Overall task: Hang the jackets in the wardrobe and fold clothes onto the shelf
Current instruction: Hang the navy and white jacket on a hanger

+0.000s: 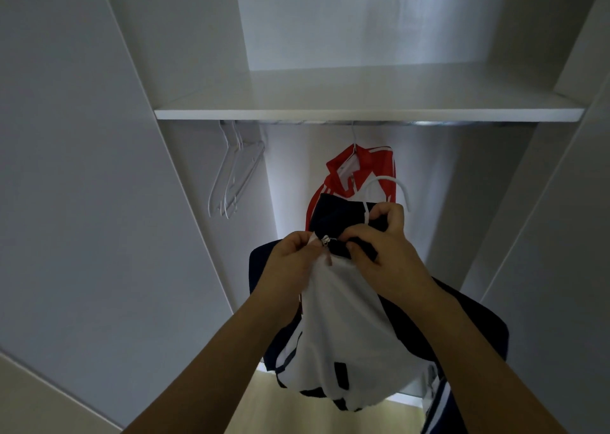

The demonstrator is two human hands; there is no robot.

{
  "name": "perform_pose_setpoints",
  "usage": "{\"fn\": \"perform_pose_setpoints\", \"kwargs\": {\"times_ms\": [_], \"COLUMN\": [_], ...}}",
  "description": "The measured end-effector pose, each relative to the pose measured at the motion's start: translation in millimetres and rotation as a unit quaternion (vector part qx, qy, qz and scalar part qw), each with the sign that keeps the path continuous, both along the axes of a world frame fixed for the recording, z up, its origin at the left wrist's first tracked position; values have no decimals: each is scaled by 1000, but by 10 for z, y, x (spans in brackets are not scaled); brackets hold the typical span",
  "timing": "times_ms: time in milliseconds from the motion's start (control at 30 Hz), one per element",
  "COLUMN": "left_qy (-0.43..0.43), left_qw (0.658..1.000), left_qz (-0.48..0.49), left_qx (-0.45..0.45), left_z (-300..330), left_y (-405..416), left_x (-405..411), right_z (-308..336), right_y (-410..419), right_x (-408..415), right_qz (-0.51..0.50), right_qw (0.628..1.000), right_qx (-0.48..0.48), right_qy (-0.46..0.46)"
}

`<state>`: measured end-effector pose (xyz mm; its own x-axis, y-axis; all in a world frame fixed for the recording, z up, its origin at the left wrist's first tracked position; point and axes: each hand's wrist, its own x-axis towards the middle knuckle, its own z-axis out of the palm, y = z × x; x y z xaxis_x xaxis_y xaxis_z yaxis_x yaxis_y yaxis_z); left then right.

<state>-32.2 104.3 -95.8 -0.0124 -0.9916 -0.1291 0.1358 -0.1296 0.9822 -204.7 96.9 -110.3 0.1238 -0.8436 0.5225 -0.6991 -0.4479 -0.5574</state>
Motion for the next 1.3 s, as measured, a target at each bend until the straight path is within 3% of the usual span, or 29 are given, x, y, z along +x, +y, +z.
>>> {"fn": "perform_pose_setpoints", "kwargs": {"times_ms": [133, 567, 767, 967, 1167, 1300], "left_qy": [-132, -209, -215, -234, -358, -416], "left_qw": [990, 976, 975, 969, 922, 891], "left_qz": [-21, 22, 19, 8, -81, -136], "left_qx": [-41, -53, -57, -83, -126, -117], "left_z": [85, 118, 74, -9, -60, -112], "left_y": [-63, -89, -56, -24, 94, 128], "left_x": [117, 107, 120, 100, 172, 248], "right_z": [27, 100, -7, -91, -23, -23], "right_y": [77, 146, 88, 10, -119, -146], "right_x": [-5, 152, 149, 138, -56, -14], "right_qz": [14, -1, 12, 13, -22, -24], "right_qw": [999, 996, 993, 991, 965, 966], "right_qx": [16, 30, 79, 96, 126, 121], "right_qy": [27, 81, -83, -95, -229, -229]}}
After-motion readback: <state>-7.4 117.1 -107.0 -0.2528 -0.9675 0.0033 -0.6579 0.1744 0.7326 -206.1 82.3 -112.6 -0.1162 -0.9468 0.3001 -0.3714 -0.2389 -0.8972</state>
